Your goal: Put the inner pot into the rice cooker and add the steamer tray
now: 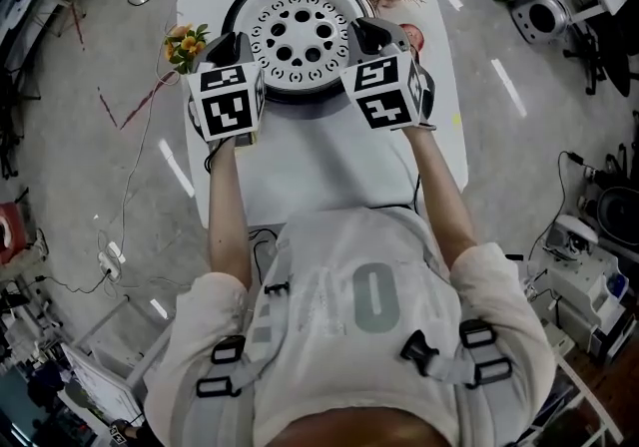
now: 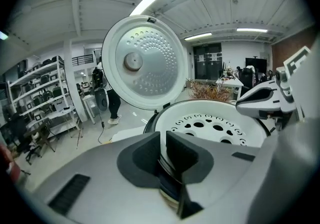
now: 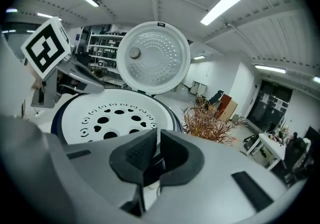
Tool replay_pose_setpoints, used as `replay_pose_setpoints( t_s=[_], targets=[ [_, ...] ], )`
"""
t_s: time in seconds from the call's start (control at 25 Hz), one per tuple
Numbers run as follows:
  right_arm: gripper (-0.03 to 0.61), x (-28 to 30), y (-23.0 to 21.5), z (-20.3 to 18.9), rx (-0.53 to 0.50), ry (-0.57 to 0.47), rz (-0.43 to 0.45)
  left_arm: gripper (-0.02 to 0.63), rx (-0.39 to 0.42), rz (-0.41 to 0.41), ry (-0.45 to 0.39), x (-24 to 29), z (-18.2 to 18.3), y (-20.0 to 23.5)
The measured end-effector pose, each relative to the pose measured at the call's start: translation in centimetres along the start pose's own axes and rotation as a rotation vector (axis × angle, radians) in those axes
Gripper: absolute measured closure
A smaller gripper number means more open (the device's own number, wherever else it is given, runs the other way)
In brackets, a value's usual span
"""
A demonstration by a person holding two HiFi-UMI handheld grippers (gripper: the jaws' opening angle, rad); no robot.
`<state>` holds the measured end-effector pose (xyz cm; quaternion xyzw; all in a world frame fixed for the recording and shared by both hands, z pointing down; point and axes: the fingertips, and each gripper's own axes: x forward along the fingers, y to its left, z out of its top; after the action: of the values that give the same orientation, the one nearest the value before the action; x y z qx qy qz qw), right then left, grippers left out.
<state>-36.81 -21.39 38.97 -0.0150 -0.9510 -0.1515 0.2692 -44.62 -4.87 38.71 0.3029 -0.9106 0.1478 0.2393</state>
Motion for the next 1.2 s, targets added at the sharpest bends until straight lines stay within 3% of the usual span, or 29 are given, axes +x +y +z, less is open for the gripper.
replay_pose_setpoints(
  t_s=[0.44, 1.0, 1.2],
  targets=[
    [0.551, 0.2, 0.2, -0.2, -0.005, 0.003, 0.010, 0.565, -0.002, 0.007, 0.002, 0.2, -0.2, 0.1],
    [0.551, 0.0, 0.0, 0.2, 0.079, -0.012, 0.047, 0.563, 0.002, 0.029, -0.010, 0.0, 0.1, 0.0],
    [0.549, -1.3, -0.1, 2.0, 0.110, -0.067, 0.066, 0.563, -0.011, 0.040, -0.052, -0.9, 1.6, 0.3]
  ],
)
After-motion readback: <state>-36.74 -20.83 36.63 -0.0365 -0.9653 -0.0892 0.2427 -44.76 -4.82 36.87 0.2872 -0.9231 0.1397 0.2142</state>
